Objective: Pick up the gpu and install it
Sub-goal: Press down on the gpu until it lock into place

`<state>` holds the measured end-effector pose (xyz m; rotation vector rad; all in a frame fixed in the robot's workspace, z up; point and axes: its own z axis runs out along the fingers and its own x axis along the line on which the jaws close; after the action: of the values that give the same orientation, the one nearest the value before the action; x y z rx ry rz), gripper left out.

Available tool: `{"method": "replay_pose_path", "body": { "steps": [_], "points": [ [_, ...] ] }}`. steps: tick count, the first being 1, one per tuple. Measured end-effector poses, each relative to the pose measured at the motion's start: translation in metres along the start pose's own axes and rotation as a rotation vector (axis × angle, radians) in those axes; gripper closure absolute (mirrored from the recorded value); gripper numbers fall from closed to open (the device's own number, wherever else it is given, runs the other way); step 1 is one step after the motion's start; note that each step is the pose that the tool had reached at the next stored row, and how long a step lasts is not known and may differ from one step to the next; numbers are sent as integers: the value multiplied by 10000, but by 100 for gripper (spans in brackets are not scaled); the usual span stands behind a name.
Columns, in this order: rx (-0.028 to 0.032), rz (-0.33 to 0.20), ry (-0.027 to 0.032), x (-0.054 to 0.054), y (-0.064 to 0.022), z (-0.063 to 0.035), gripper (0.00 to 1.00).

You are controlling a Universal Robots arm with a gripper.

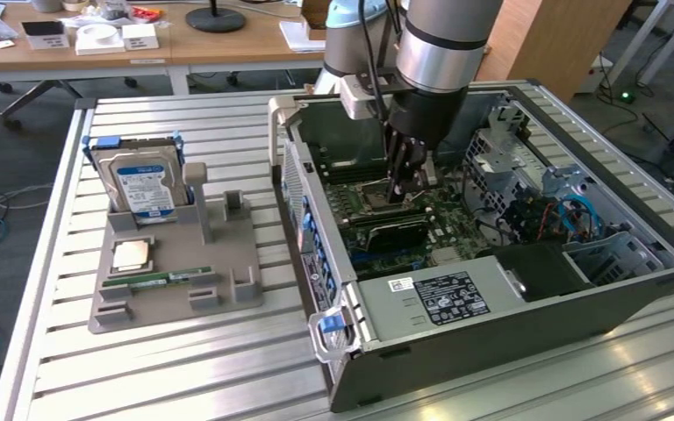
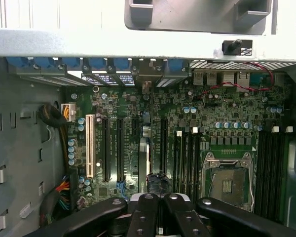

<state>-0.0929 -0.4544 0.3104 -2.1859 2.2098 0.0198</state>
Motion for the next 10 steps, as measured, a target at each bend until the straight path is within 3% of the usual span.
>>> {"method": "replay_pose_path", "body": {
  "steps": [10],
  "points": [
    [0, 0, 0, 0, -10, 0, 89]
  ]
}}
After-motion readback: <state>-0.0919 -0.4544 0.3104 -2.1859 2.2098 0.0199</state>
